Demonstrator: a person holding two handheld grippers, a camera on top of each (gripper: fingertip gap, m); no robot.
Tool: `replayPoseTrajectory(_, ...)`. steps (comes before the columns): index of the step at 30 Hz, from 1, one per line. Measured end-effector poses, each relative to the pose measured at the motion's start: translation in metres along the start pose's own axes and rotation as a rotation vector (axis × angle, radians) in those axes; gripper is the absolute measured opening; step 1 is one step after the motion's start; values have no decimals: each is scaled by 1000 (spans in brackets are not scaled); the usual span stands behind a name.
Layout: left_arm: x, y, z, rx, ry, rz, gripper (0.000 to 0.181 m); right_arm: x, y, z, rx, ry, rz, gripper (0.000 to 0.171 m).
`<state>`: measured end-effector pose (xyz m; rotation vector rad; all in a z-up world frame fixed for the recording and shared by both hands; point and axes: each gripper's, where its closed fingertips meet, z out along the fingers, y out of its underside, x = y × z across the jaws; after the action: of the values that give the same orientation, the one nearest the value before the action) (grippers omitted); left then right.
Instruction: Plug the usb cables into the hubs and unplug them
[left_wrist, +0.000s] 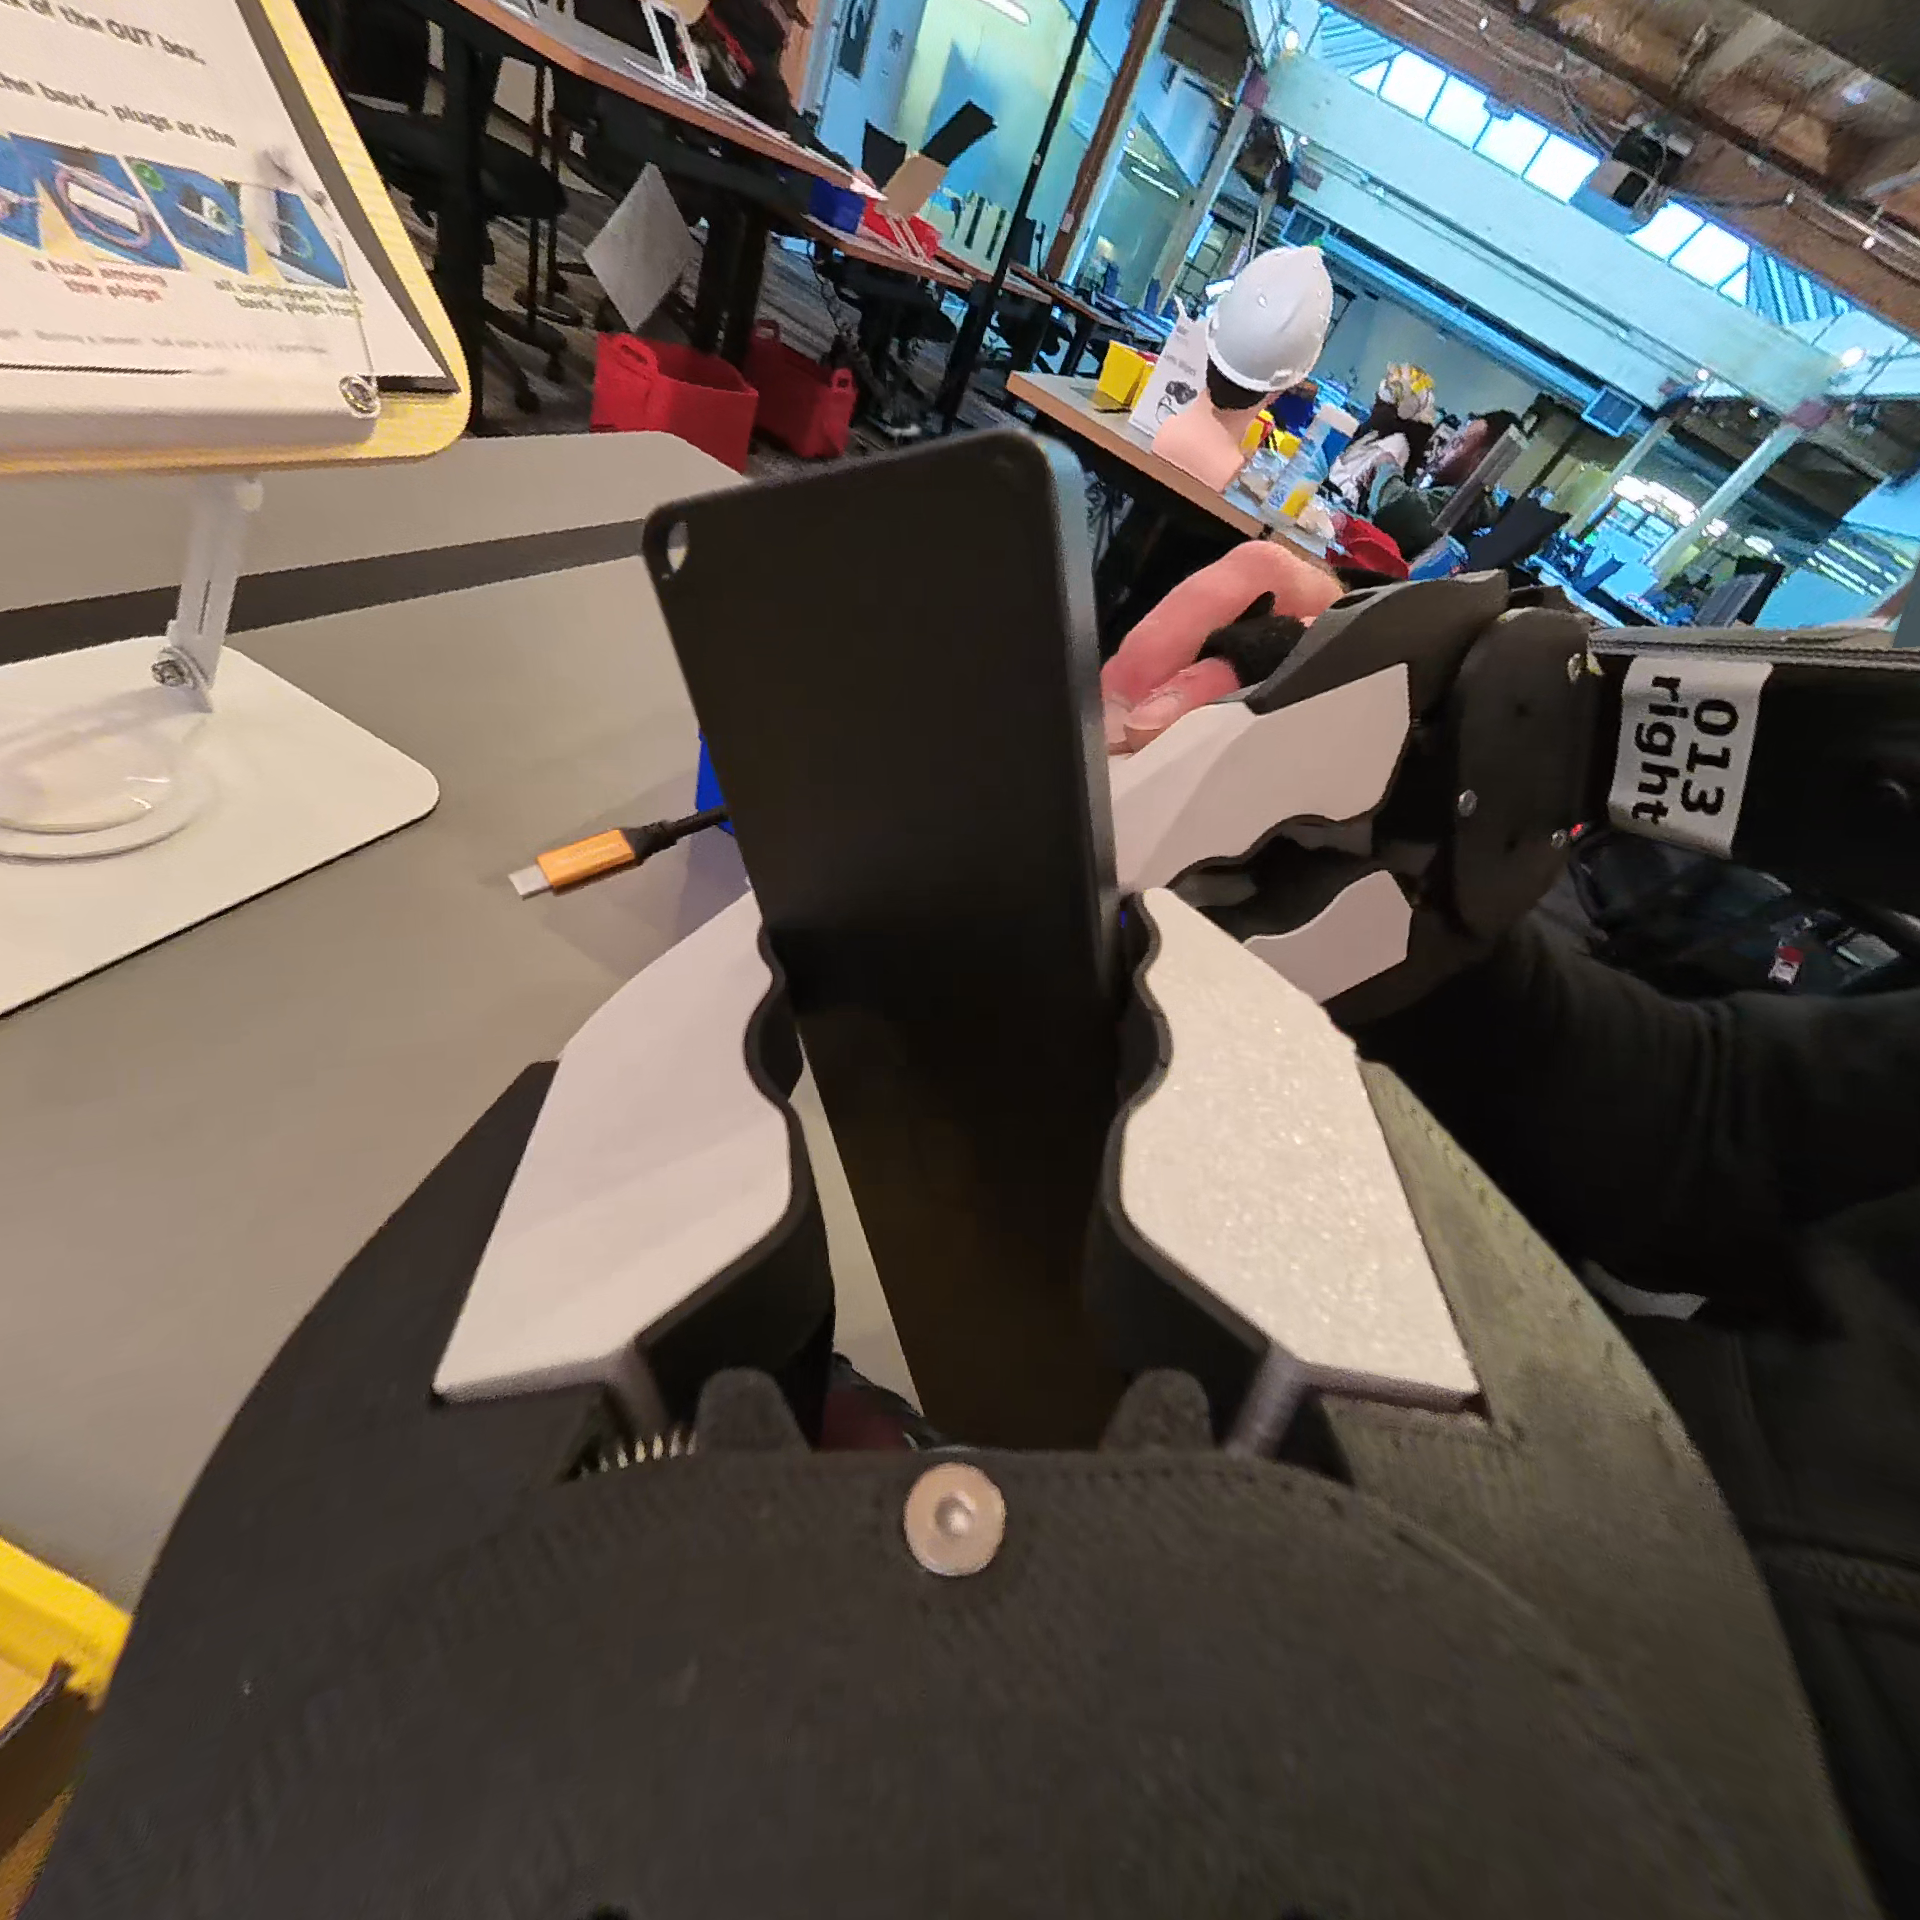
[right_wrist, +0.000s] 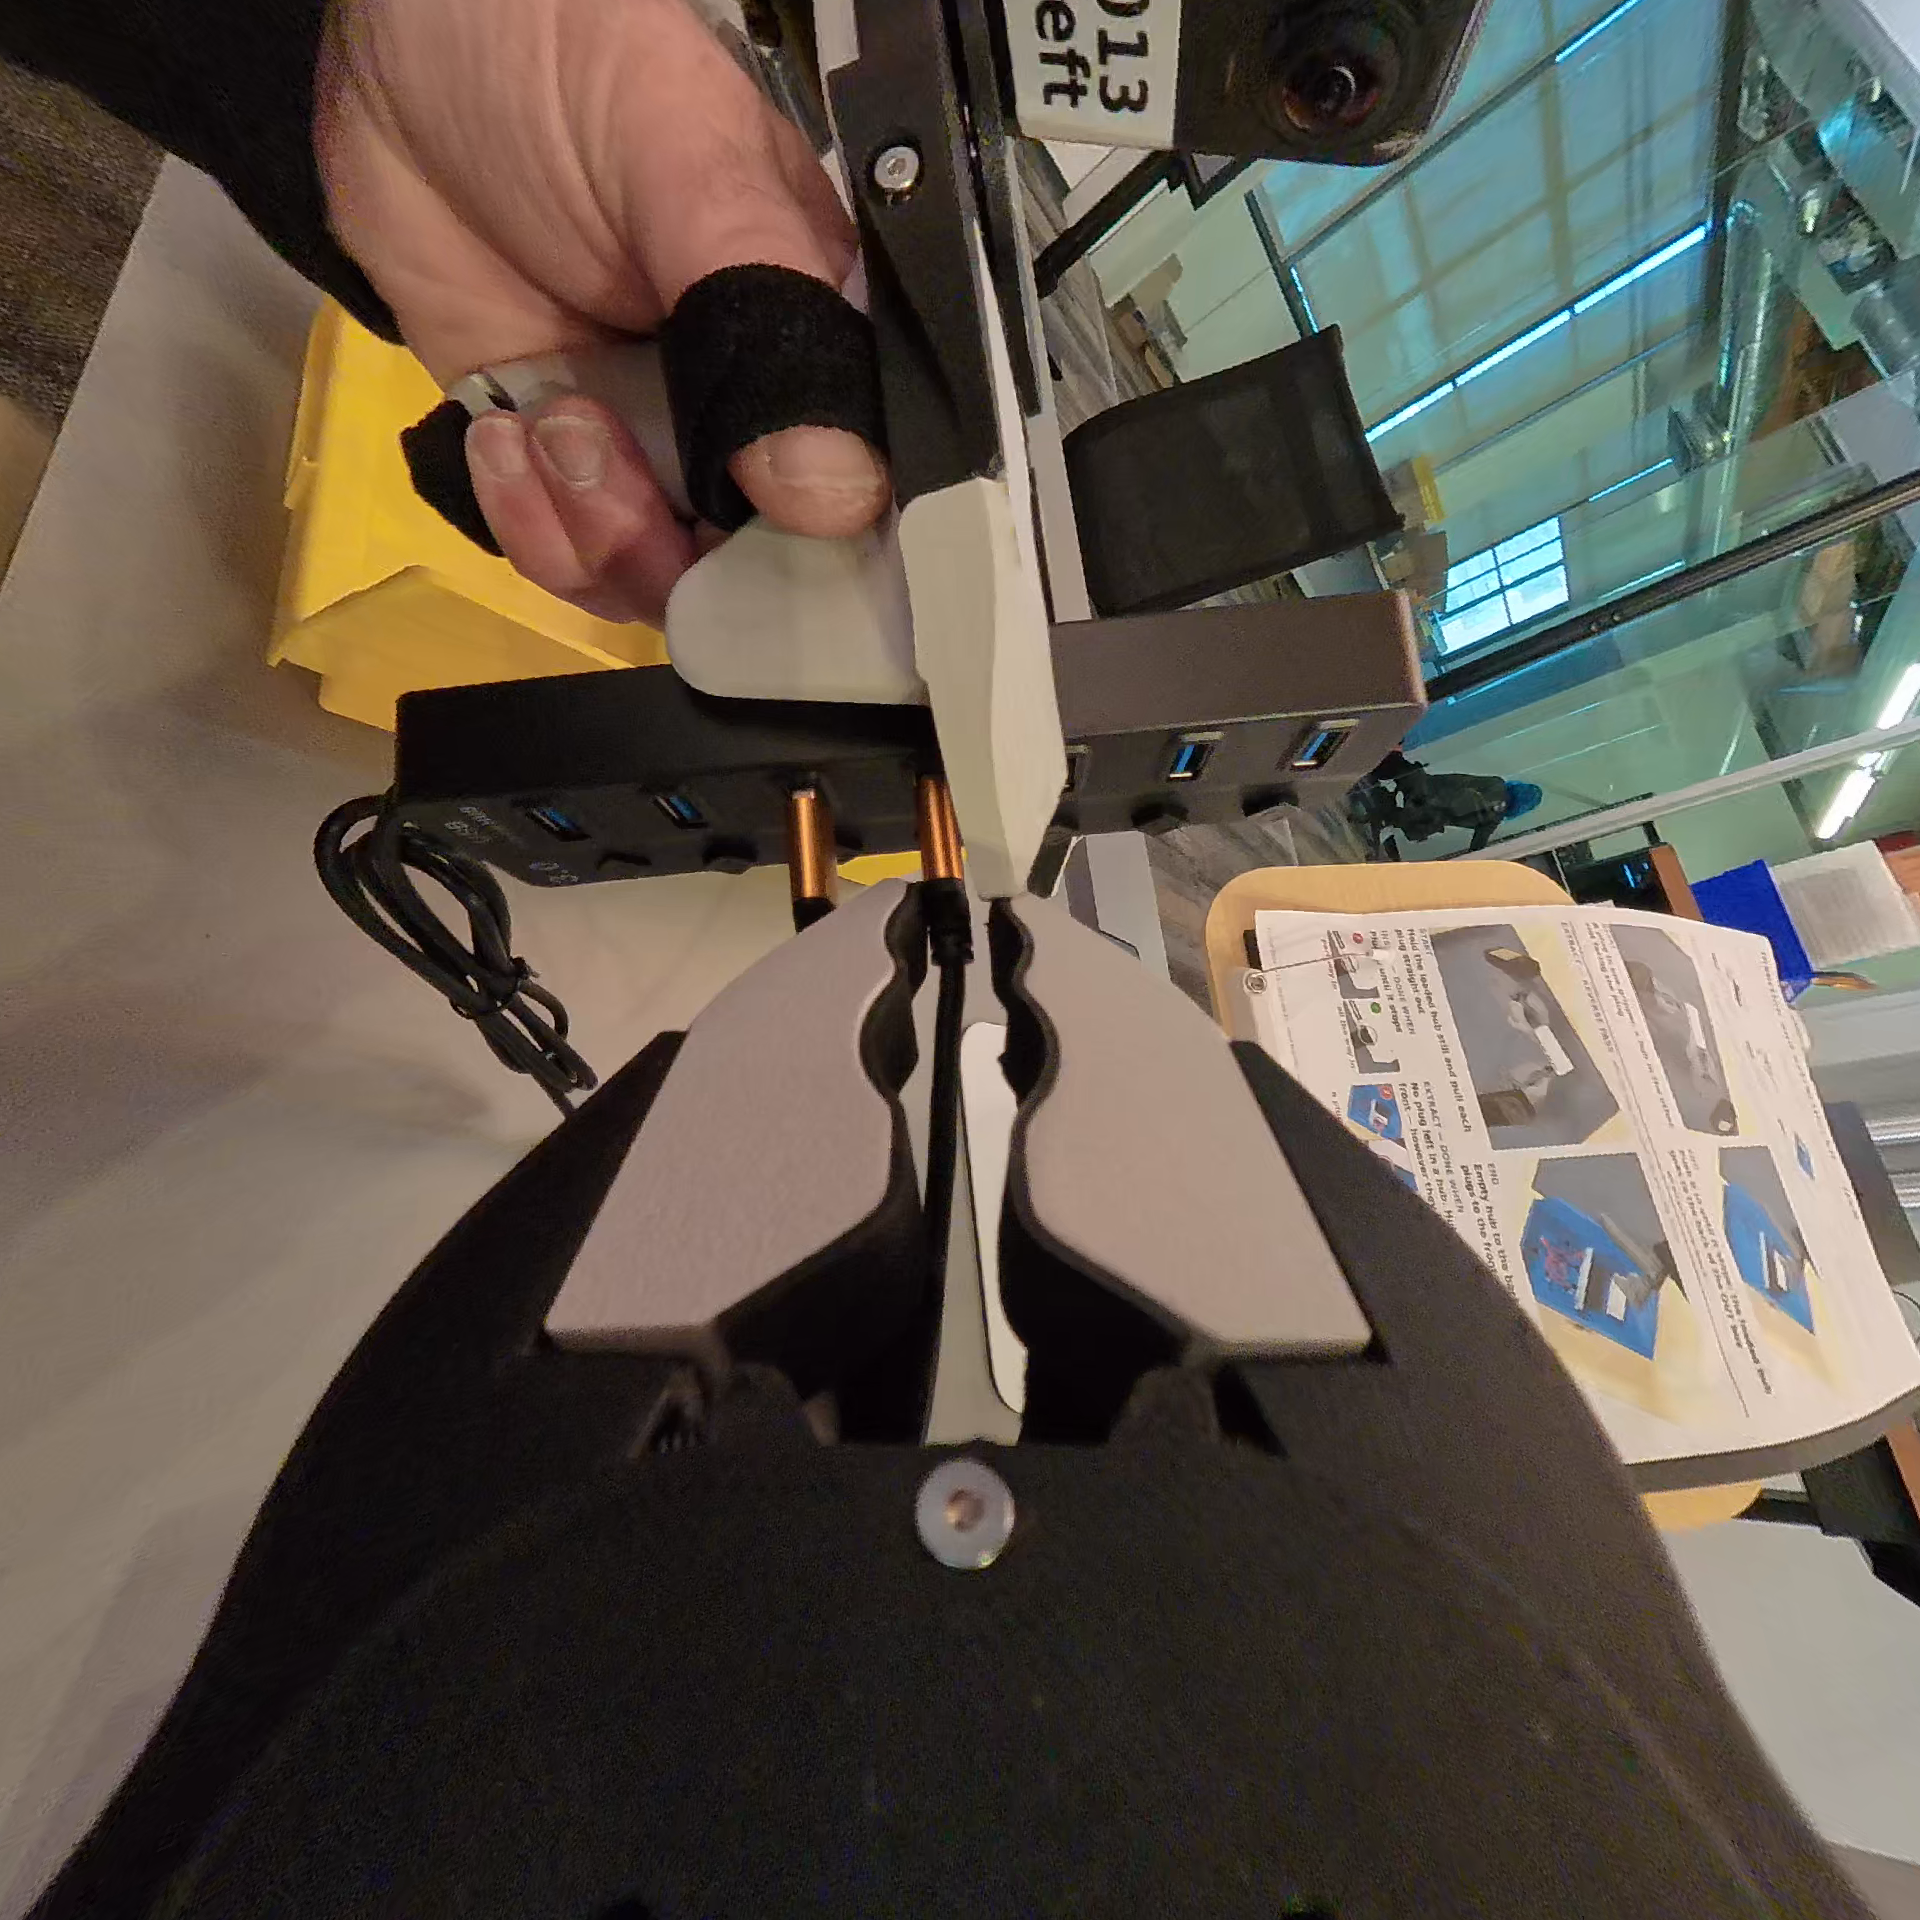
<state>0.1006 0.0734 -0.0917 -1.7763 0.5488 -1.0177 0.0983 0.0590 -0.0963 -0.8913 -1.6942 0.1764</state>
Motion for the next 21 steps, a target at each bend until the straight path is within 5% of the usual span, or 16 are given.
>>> replayPoseTrajectory(1, -1, 0, 0, 4, -9, -11, 59, 1, 1, 0, -4, 8, 0, 11)
replayPoseTrajectory(6, -2, 1, -1, -14, -22, -24, 59, 2, 2, 1, -31, 33, -31, 8)
replayPoseTrajectory(13, 18, -3, -9, 18, 175, -32, 65, 10, -7, -10, 62, 28, 32, 7)
replayPoseTrajectory(21, 13, 3, 0, -6, 76, 44, 57, 10, -6, -13, 61, 23, -5, 10)
